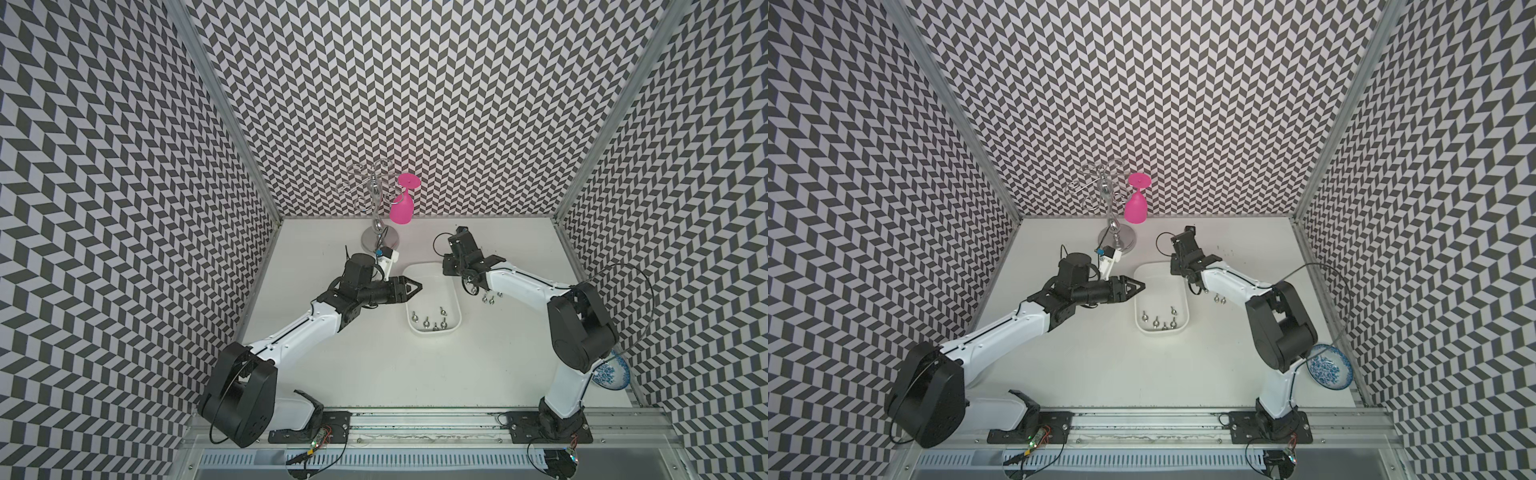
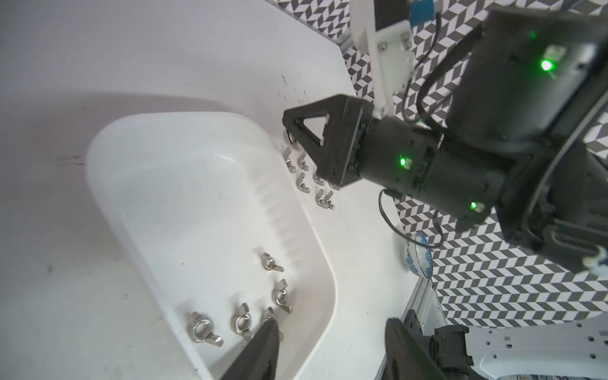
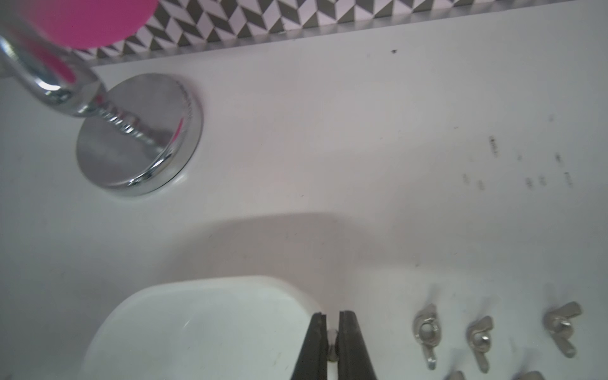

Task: Take out the wing nut from the storage box
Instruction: Place the wing nut at the center of the board.

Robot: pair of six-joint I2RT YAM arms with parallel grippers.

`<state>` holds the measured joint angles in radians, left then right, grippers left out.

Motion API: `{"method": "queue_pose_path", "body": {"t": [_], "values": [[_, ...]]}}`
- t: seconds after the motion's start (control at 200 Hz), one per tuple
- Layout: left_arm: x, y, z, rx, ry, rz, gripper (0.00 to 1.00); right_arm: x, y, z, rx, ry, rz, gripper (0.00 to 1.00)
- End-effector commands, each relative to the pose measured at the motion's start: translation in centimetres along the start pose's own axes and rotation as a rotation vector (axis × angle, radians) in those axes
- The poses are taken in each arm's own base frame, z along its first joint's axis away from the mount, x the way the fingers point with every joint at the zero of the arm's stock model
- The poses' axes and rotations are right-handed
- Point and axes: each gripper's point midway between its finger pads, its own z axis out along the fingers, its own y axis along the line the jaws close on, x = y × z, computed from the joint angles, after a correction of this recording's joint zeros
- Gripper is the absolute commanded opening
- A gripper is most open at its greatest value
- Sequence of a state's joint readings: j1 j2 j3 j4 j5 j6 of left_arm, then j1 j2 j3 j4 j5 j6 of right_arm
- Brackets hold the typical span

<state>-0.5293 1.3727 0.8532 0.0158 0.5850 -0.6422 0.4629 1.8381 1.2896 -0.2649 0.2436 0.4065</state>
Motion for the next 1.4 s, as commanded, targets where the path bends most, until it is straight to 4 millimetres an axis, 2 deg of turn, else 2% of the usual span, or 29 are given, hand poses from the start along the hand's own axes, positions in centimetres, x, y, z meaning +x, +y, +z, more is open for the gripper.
{"method": "queue_pose_path", "body": {"t": [0.0, 0.12, 0.366, 0.616, 0.816, 0.891, 1.142, 1.217, 1.392], "values": [[-0.3, -1.5, 1.3, 0.024, -0.001, 0.044, 0.55, -0.7, -3.3, 1.6, 0.076, -0.020, 0.036, 0.00], [0.9, -2.7, 2.6, 0.049, 0.035, 0.071, 0.55, 0.3, -6.4, 3.5, 0.204, -0.018, 0.014, 0.00], [1.9, -3.1, 3.6, 0.053, 0.065, 0.074, 0.55, 2.0, -9.2, 5.9, 0.293, 0.016, 0.000, 0.00], [2.0, -3.0, 3.7, 0.051, 0.068, 0.079, 0.55, 3.2, -9.6, 7.6, 0.272, 0.061, 0.015, 0.00], [2.1, -2.7, 4.0, 0.043, 0.076, 0.077, 0.55, 3.4, -9.7, 8.6, 0.265, 0.075, 0.020, 0.00], [2.2, -2.7, 4.0, 0.044, 0.078, 0.078, 0.55, 3.1, -9.7, 8.9, 0.268, 0.079, 0.014, 0.06], [2.4, -2.5, 4.2, 0.045, 0.090, 0.075, 0.55, 2.6, -9.1, 8.7, 0.242, 0.092, 0.009, 0.29], [2.4, -2.6, 4.2, 0.045, 0.090, 0.080, 0.55, 2.1, -9.0, 8.2, 0.237, 0.086, 0.010, 0.33], [2.1, -2.6, 3.7, 0.028, 0.088, 0.098, 0.56, -1.5, -8.1, 5.2, 0.202, 0.003, 0.029, 0.35]]}}
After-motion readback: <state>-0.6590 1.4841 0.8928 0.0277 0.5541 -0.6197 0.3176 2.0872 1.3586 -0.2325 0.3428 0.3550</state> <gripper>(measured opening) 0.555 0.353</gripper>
